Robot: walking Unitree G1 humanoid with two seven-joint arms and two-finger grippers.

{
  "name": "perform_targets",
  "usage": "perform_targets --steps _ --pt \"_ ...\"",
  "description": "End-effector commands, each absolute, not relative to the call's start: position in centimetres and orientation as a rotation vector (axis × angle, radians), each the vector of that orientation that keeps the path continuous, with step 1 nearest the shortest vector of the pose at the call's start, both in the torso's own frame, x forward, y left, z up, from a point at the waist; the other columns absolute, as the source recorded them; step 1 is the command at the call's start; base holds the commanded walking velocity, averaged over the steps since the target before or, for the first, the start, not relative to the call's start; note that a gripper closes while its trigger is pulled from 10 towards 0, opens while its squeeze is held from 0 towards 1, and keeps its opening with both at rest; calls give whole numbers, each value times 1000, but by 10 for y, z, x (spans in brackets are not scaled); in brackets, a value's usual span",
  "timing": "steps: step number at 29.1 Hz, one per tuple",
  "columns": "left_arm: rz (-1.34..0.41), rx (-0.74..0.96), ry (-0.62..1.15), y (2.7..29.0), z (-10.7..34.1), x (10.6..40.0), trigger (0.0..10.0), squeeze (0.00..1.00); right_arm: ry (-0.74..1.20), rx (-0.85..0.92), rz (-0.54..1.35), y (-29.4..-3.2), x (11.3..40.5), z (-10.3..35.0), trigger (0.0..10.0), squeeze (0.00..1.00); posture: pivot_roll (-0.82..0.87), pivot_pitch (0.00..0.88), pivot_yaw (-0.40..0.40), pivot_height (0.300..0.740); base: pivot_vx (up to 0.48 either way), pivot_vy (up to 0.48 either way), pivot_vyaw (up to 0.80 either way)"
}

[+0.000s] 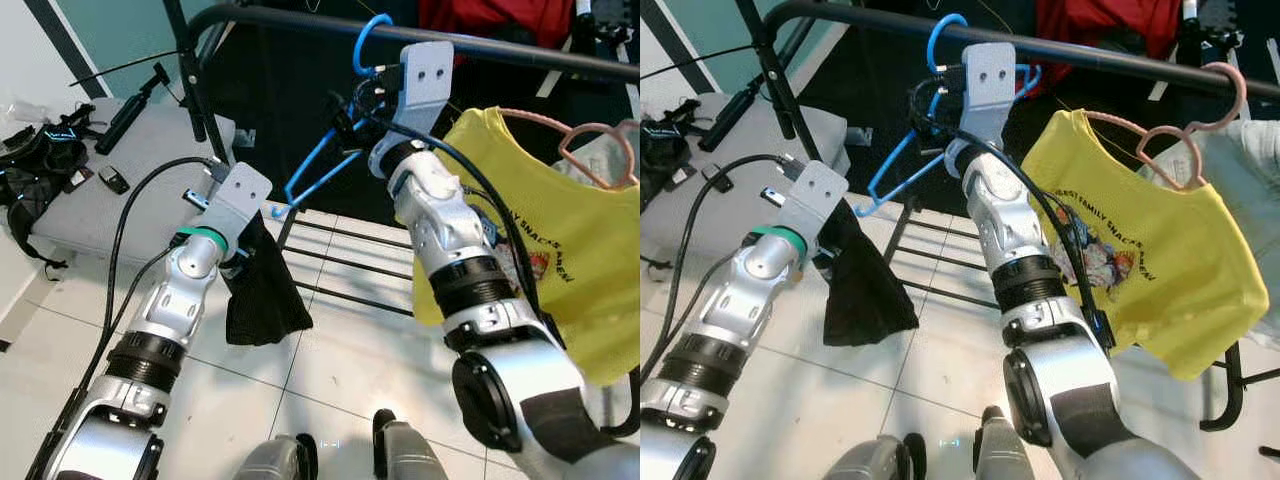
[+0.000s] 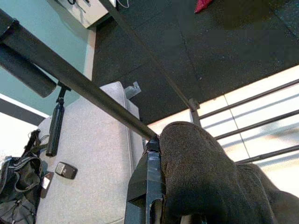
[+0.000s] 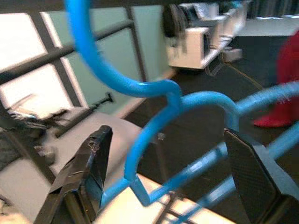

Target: Hang hanger

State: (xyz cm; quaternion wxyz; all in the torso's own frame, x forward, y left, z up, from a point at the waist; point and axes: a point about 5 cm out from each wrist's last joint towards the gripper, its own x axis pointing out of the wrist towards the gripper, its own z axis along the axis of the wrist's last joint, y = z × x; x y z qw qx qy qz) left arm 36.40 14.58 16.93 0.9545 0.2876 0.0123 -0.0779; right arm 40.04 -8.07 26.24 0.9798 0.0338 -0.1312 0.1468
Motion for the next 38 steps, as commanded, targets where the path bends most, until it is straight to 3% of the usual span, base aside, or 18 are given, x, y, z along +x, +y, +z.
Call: perform_targets --steps 1,25,36,37,38 --pt "-146 594 18 148 168 363 0 0 -271 51 267 -79 402 266 10000 0 -65 105 118 740 0 0 0" --pt "-160 588 22 143 166 364 0 0 -289 24 159 -92 402 270 10000 0 -92 115 129 740 0 0 0" --pt "-152 580 18 143 167 365 0 0 -131 -40 403 -74 401 248 9608 0 -93 111 122 740 0 0 0" --pt "-150 580 18 143 168 365 0 0 -113 -48 405 -75 402 245 7608 0 -92 111 121 740 0 0 0" --pt "-149 579 17 144 168 365 0 0 -97 -49 404 -77 403 242 4627 0 -92 111 120 740 0 0 0"
